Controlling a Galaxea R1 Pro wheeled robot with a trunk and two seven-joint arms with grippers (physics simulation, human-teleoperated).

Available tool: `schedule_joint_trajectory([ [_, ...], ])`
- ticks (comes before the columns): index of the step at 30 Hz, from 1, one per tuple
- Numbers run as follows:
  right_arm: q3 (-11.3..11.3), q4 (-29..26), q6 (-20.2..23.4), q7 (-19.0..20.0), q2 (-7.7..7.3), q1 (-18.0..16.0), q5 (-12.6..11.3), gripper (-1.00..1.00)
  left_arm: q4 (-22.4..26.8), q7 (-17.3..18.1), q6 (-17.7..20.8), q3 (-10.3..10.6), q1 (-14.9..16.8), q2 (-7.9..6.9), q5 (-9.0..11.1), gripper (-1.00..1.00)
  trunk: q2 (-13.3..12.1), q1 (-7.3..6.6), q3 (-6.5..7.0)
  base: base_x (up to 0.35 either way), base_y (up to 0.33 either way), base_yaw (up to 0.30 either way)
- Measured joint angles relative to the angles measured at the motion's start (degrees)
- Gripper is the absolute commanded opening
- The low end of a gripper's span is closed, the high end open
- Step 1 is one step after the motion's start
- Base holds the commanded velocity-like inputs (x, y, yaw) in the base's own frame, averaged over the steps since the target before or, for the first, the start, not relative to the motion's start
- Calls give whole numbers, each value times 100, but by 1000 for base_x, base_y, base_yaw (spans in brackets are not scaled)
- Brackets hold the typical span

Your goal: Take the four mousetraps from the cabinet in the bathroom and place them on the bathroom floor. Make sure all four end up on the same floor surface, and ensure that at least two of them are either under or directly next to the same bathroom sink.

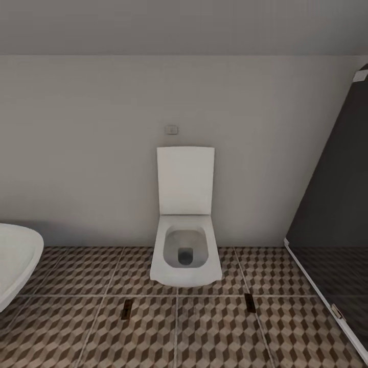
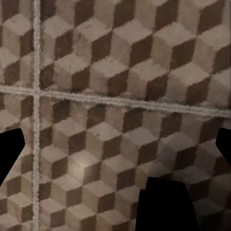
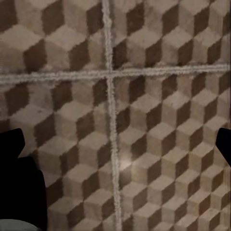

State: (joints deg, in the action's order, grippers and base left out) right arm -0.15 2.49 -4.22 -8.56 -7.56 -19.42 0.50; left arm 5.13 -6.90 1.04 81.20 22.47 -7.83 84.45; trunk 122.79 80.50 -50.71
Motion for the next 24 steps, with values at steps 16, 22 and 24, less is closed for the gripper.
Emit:
schedule_joint_trajectory([
  [16, 0, -1, 0, 2, 0, 3, 2, 100, -3, 0, 9, 1, 0, -8, 1, 100, -82, -45, 36, 0, 0, 0],
  [22, 0, -2, 0, 5, 0, 4, 4, 100, -3, 0, 0, 0, 0, -56, 0, 100, -82, -45, 36, 0, 0, 0],
  [24, 0, -2, 0, 5, 0, 3, 5, 100, -3, 2, -3, -1, 0, -70, 0, 100, -82, -45, 36, 0, 0, 0],
])
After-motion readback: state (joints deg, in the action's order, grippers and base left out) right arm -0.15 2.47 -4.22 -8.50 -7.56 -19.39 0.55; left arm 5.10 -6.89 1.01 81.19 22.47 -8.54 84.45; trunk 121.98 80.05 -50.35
